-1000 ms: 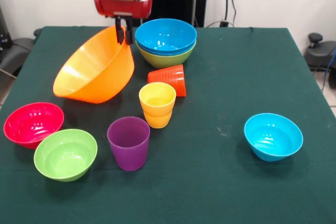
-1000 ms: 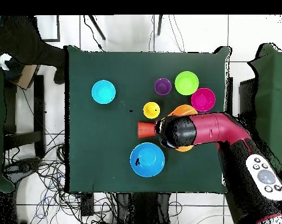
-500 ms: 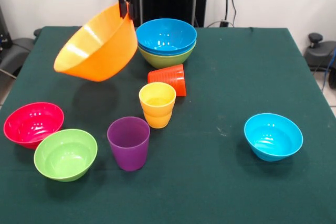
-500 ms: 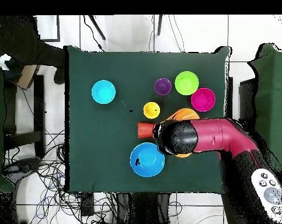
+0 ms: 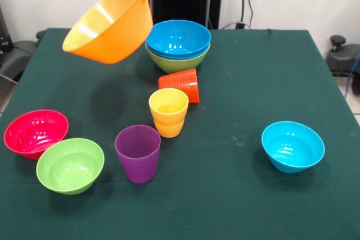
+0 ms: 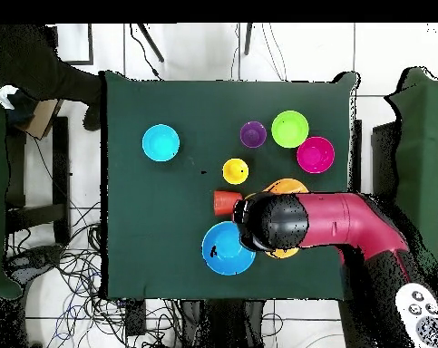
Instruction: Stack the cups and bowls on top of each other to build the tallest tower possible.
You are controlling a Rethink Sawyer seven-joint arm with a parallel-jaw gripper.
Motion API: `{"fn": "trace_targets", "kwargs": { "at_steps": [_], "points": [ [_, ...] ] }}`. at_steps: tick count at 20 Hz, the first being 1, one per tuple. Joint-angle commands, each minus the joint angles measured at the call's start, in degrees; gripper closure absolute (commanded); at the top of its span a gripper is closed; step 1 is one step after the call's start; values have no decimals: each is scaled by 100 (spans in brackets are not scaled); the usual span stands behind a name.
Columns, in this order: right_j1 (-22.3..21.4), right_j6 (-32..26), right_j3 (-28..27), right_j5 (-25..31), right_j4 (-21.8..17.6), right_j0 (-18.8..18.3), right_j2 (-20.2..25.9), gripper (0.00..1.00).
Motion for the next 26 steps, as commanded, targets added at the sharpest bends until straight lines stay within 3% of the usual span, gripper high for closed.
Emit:
{"fn": "trace_targets", "kwargs": {
  "at_steps": [1,17,26],
  "points": [
    [-457,-363,658,630,388,260,116,100],
    [-1011,141,1374,313,950,716,-91,100],
    [-581,685,1406,-346,572,1126,-438,100]
  ]
}}
